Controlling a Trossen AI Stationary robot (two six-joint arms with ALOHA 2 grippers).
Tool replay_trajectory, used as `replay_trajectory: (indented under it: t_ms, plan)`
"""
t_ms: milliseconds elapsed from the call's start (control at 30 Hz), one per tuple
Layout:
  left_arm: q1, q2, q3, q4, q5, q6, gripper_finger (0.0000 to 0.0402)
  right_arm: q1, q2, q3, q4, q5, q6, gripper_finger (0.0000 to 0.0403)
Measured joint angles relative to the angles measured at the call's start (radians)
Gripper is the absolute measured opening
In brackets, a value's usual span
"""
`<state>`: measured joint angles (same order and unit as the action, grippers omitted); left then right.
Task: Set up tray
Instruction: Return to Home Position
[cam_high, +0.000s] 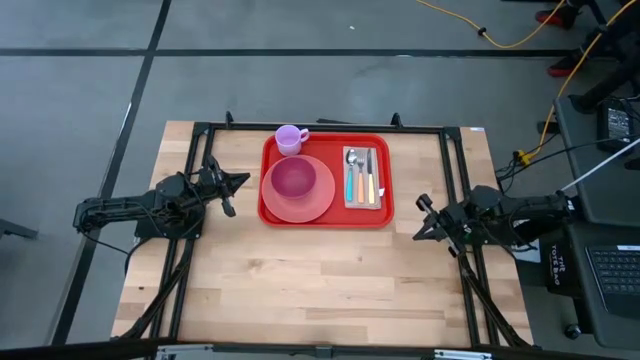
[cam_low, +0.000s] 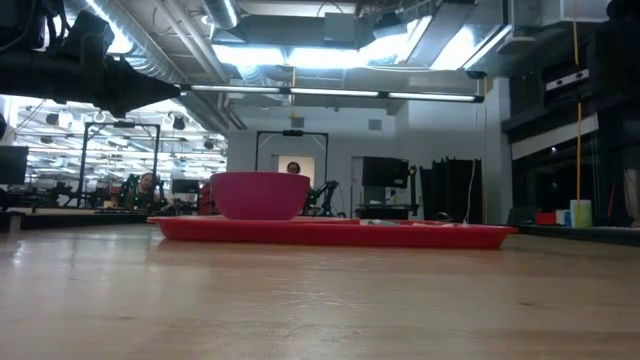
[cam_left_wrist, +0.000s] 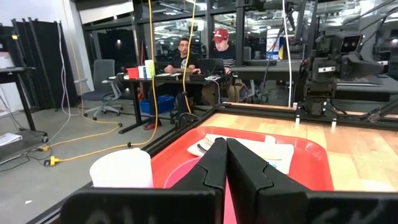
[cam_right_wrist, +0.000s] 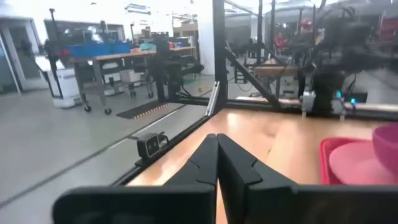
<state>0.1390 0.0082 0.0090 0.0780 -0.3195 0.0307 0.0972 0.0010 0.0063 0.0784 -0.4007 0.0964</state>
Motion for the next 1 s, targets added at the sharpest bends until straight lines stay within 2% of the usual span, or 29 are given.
replay_trajectory:
  t_ms: [1000]
  plan:
    - [0.0, 0.0, 0.0, 0.0, -0.001, 0.0, 0.0006, 0.035, 0.005, 0.0, 0.001, -0.001, 0.004, 0.0008]
